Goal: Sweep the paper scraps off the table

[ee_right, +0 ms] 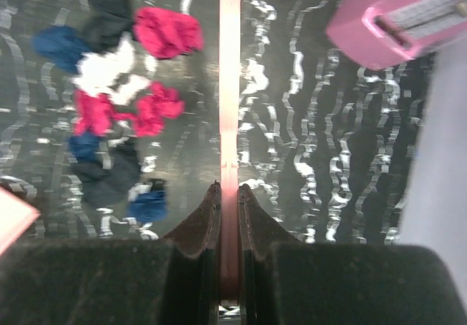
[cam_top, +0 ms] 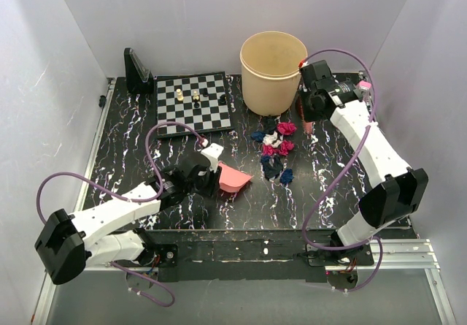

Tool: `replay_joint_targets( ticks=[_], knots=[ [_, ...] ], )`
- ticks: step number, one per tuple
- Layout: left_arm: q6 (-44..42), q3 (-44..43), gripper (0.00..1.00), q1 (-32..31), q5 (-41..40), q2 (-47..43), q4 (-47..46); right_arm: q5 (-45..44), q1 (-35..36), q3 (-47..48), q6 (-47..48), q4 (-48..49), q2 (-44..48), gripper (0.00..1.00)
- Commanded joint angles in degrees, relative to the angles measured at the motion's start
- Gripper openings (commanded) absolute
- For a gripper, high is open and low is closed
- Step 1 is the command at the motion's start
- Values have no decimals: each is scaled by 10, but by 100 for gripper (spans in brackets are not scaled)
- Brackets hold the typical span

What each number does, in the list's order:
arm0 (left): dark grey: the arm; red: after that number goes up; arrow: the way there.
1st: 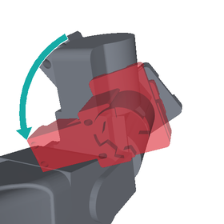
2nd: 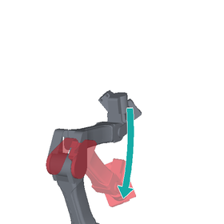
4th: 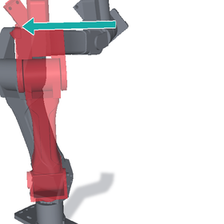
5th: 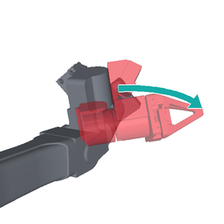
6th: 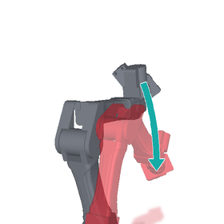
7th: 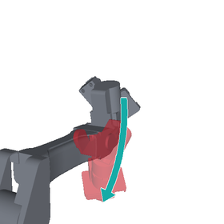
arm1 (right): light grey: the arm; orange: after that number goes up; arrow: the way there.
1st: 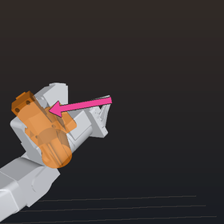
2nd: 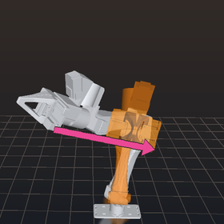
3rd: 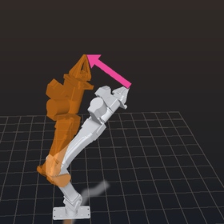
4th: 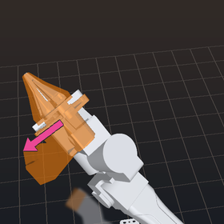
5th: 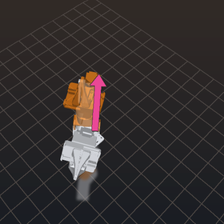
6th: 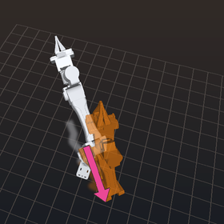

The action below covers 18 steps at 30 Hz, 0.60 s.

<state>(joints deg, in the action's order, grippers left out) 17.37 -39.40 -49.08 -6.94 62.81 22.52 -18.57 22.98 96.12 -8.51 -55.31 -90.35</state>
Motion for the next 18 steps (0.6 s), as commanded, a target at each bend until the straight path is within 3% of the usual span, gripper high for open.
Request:
replay_joint_targets(
  ticks=[1,9,18],
  knots=[
    [-58,26,0,-9,21,4,-73,-116,0,-13,111,-7,4,1],
    [-111,20,0,-22,63,21,-114,-91,15,-5,126,-33,-42,1],
    [-134,-6,0,-37,69,64,-88,-88,94,-16,99,-110,-98,1]
  ],
)
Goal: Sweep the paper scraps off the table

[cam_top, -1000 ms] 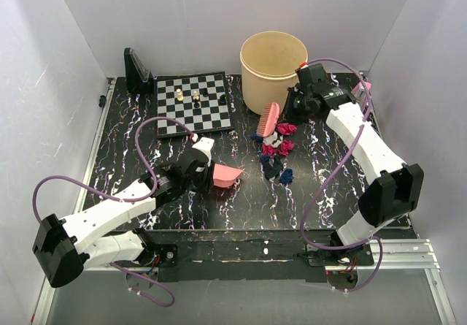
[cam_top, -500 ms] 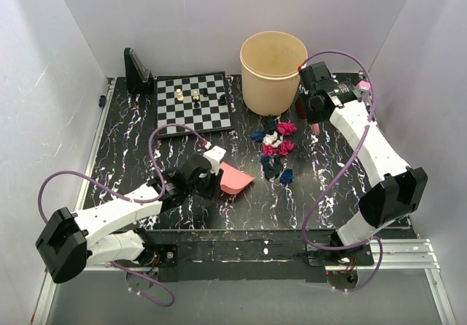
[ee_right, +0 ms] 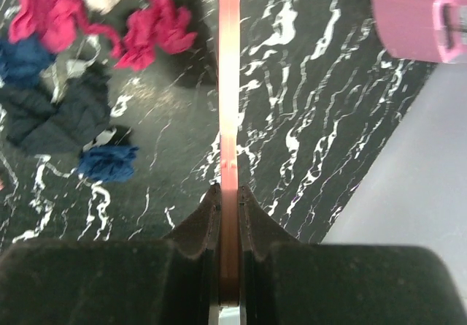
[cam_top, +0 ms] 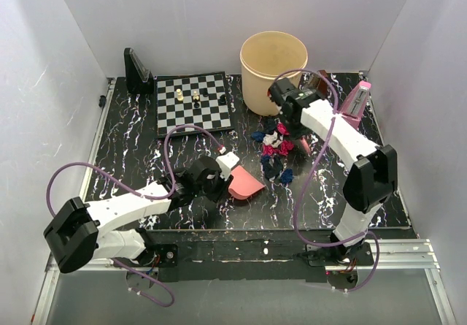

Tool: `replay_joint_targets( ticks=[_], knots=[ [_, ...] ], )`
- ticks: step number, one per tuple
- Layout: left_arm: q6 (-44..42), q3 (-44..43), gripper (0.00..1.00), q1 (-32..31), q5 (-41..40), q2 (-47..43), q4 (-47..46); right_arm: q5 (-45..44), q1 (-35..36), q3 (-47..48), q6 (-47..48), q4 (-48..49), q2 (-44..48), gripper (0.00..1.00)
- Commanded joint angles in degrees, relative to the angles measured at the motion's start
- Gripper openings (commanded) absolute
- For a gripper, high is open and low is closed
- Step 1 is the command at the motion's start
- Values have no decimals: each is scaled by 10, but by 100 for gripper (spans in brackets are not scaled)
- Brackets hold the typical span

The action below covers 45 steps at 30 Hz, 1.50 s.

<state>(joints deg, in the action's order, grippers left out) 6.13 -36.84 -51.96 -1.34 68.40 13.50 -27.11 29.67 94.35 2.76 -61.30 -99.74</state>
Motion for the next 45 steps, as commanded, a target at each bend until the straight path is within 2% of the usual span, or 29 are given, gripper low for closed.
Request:
replay_joint_targets(
  ticks=[1,7,12,21,25,33,37,45],
  knots=[
    [-24,-32,0,-9,13,11,3,1,31,6,-23,-64,-7,1],
    [-35,-42,0,-13,9,27,2,7,37,-11,-56,-116,-12,1],
    [-45,-52,0,-15,9,39,1,79,70,-11,-58,-136,-34,1],
    [-59,-62,0,-15,13,67,-6,166,146,123,-51,-175,-104,1],
    [-59,-61,0,-15,13,67,-10,231,156,146,-36,-166,-88,1],
    [-59,-52,0,-15,6,68,-26,307,132,105,-29,-100,4,1],
    [-59,-45,0,-15,3,66,-34,274,105,92,-29,-84,39,1],
    [-41,-36,0,-15,-10,66,-38,113,84,103,-31,-109,-5,1]
  ],
)
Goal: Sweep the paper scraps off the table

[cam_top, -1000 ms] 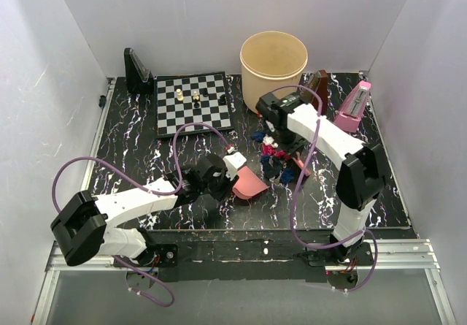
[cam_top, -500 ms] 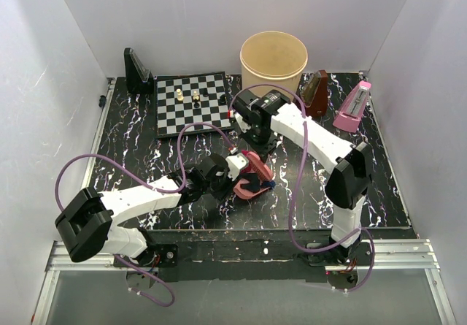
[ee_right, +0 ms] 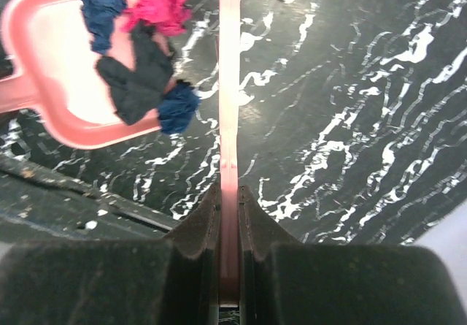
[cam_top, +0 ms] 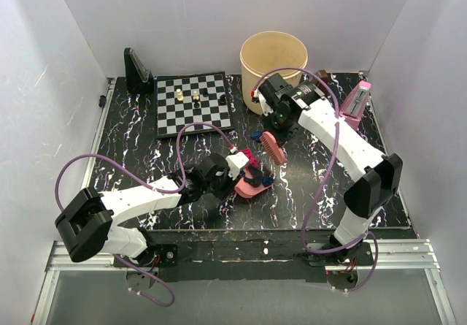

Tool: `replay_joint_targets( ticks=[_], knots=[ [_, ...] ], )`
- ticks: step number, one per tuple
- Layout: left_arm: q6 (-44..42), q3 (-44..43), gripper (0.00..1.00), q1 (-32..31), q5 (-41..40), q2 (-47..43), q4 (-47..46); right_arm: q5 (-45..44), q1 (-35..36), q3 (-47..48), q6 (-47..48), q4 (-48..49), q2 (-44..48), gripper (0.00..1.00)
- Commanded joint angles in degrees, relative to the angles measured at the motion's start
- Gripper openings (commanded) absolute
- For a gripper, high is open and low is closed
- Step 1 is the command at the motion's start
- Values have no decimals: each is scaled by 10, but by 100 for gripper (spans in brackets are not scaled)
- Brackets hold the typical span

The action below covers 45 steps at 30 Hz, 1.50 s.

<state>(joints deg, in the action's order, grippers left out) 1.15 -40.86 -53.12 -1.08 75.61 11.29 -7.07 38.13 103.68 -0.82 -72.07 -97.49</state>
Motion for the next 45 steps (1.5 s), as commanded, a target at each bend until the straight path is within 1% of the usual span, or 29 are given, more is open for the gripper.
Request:
replay_joint_targets(
  ticks=[1,6,7,11,13,16,18,20,23,26,33,37,42,44,45],
  knots=[
    [10,6,0,-4,-17,-9,-16,-108,-2,15,4,1,-36,1],
    [25,17,0,-4,-30,-27,-13,-264,-7,36,6,15,-88,1],
    [28,18,0,-4,-32,-29,-13,-289,-11,42,24,21,-97,1],
    [34,21,0,-4,-36,-32,-12,-345,-34,70,48,62,-119,1],
    [36,19,0,-4,-40,-30,-11,-385,-36,63,72,115,-127,1],
    [37,18,0,-4,-48,-27,-7,-392,-35,36,123,193,-143,1],
    [41,17,0,-4,-52,-26,-6,-400,-32,32,145,207,-165,1],
    [45,16,0,-4,-56,-26,-4,-376,-25,25,181,207,-185,1],
    [46,14,0,-3,-60,-21,-3,-361,-4,-11,234,244,-194,1],
    [47,14,0,-3,-67,-15,-7,-303,13,-15,229,233,-188,1],
    [47,10,0,-3,-70,-8,-17,-33,25,20,190,135,-137,1],
    [46,5,0,-4,-96,1,-21,102,26,-2,183,114,-79,1],
    [42,2,0,-4,-111,4,-31,165,34,-11,174,41,-47,1],
    [40,3,0,-3,-111,8,-38,173,34,-22,162,46,-27,1],
    [40,0,0,-3,-110,8,-39,160,34,-27,154,54,-19,1]
  ],
)
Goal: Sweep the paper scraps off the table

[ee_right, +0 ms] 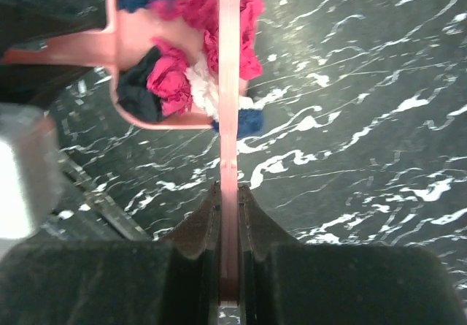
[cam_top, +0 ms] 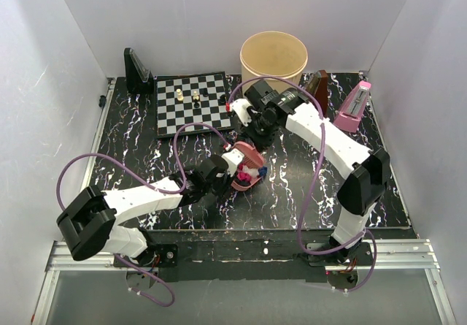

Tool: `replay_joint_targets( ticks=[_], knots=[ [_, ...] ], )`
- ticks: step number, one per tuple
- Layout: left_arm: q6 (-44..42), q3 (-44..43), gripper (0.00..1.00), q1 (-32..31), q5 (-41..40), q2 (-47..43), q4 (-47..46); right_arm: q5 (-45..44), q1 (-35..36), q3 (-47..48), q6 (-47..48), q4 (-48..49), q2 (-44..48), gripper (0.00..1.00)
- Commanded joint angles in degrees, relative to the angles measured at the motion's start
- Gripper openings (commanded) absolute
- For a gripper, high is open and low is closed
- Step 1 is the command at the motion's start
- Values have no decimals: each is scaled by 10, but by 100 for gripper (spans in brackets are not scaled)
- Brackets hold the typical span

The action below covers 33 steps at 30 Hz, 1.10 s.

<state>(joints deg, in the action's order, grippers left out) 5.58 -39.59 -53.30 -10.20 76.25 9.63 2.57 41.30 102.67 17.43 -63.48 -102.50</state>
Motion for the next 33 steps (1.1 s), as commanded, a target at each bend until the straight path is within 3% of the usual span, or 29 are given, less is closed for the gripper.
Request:
replay_joint_targets(
  ticks=[1,6,13,21,28,33],
  knots=[
    [-5,-13,0,-2,-18,3,-23,36,0,-19,-40,-27,38,1],
    [-5,-10,0,-2,-13,2,-22,-152,-15,-6,-89,-17,54,1],
    [-4,8,0,-2,-11,-25,-29,-195,-44,-23,-114,19,63,1],
    [-10,9,0,-1,5,-21,-32,-293,-45,-32,-144,-17,15,1],
    [-10,11,0,-2,18,-18,-39,-241,-9,-29,-160,-38,-36,1],
    [-14,10,0,-2,19,-14,-41,-102,9,9,-158,-22,-15,1]
  ],
)
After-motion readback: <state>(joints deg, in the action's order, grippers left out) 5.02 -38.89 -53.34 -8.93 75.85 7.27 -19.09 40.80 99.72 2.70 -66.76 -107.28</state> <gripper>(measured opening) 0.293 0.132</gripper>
